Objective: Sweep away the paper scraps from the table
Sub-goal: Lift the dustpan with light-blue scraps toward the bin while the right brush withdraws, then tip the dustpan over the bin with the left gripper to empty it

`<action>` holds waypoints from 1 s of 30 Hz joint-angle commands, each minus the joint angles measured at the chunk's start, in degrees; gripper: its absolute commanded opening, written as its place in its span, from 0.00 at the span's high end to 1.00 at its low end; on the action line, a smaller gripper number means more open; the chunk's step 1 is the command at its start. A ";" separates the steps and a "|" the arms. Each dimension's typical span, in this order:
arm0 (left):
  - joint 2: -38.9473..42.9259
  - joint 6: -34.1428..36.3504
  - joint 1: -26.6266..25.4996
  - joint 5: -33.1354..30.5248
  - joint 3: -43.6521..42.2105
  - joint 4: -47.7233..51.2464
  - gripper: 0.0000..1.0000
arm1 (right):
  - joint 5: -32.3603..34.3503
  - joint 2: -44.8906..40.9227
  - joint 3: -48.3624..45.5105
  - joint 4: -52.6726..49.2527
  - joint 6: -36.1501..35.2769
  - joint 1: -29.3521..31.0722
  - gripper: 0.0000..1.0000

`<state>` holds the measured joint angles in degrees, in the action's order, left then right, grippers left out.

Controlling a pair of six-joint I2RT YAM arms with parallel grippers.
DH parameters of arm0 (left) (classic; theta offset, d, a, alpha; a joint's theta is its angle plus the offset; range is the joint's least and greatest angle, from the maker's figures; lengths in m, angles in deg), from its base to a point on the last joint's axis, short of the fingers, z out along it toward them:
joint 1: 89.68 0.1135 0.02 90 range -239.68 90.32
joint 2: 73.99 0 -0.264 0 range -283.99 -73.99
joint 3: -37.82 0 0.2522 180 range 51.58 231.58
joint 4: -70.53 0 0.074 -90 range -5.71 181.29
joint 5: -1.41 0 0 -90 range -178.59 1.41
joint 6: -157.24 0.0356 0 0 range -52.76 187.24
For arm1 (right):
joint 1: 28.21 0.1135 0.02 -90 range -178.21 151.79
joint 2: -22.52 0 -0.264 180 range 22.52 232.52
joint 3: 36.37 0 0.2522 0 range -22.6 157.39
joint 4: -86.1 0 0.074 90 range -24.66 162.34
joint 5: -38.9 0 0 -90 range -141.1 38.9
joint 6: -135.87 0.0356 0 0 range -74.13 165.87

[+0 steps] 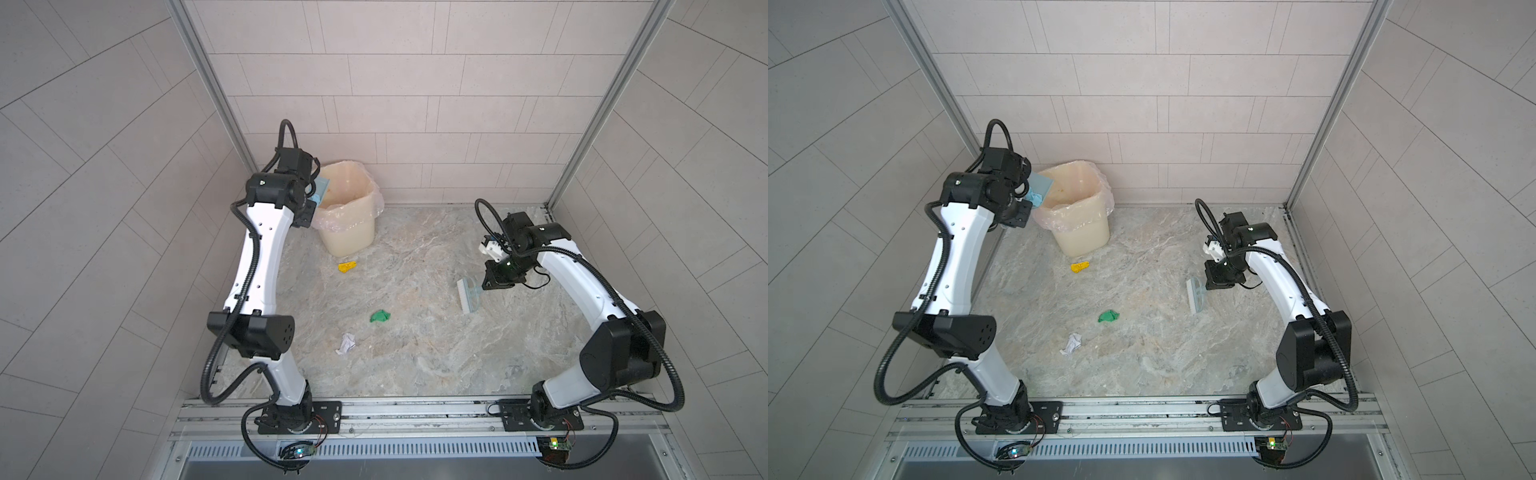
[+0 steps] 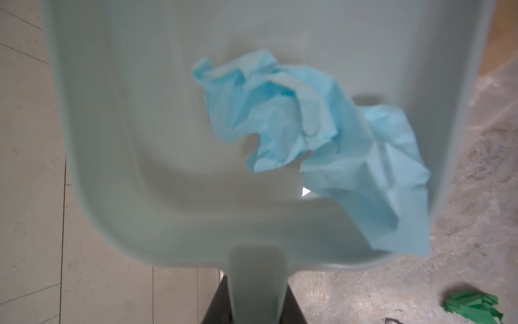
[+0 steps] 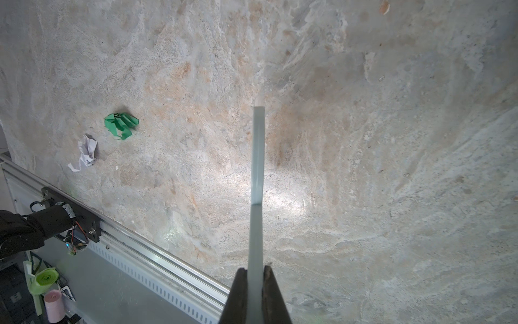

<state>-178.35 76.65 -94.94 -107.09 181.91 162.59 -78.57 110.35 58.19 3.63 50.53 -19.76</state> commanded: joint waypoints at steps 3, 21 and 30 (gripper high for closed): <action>-8.31 2.72 0.09 -5.84 8.59 1.15 1.00 | -1.35 1.04 1.99 -3.00 -1.27 -0.25 1.00; -11.03 36.89 -8.58 -43.10 -4.88 -29.31 1.00 | -2.06 2.00 3.54 -4.65 -1.29 -0.07 1.00; -5.45 75.43 -11.59 -47.17 -25.17 -76.12 1.00 | -1.96 1.25 2.09 -4.11 -1.37 -0.07 1.00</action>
<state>-188.29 134.11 -105.56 -151.85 159.90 108.84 -80.34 112.21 60.42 0.71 50.12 -19.76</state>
